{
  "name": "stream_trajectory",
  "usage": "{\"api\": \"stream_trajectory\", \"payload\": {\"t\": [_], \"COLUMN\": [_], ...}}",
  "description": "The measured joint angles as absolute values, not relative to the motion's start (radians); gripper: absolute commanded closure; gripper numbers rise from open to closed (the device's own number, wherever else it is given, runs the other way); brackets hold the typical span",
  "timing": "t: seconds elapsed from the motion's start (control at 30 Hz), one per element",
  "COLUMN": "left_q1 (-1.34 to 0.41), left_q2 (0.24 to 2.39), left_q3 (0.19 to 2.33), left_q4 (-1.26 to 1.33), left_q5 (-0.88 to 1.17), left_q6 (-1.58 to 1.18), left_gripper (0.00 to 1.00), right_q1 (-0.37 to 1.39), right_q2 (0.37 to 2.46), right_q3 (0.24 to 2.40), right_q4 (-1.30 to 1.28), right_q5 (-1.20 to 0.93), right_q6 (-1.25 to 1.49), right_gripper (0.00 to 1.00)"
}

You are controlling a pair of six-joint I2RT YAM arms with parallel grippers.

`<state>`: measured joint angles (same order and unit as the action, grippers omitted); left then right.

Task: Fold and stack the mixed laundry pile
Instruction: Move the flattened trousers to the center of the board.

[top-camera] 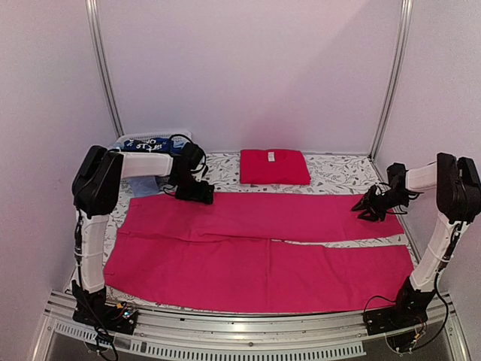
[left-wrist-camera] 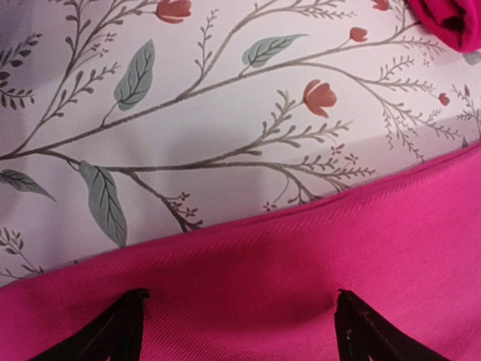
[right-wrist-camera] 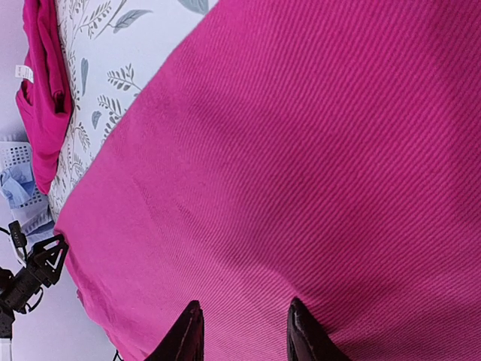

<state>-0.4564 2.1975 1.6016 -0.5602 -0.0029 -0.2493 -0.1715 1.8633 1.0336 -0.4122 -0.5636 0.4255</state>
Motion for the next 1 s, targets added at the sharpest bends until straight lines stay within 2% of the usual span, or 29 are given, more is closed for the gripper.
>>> {"api": "stream_trajectory", "payload": {"t": [0.23,0.43,0.6,0.7,0.83,1.0], "left_q1": [-0.437,-0.435,-0.440,-0.445,-0.463,-0.464], "left_q2": [2.191,1.927,1.673,1.602,1.579,1.569], "left_q3": [1.613,1.423,1.203,1.076,0.945,0.859], "left_q4": [-0.569,-0.583,-0.570,-0.574,-0.593,-0.600], "left_q5": [-0.036,-0.019,0.039,0.075,0.107,0.113], "left_q6": [-0.243,-0.267,-0.347,-0.405,-0.501,-0.595], "left_gripper": [0.09,0.10,0.13,0.16,0.19,0.22], "right_q1": [-0.171,-0.146,-0.063,-0.043,-0.047,-0.055], "right_q2": [1.911,1.780,1.510,1.398,1.384,1.441], "right_q3": [1.155,1.177,1.015,0.859,0.707,0.691], "right_q4": [-0.494,-0.622,-0.718,-0.768,-0.823,-0.801], "right_q5": [-0.535,-0.504,-0.519,-0.537,-0.522,-0.458], "right_q6": [0.408,0.368,0.384,0.421,0.457,0.490], "right_gripper": [0.53,0.53,0.52,0.52,0.55,0.58]}}
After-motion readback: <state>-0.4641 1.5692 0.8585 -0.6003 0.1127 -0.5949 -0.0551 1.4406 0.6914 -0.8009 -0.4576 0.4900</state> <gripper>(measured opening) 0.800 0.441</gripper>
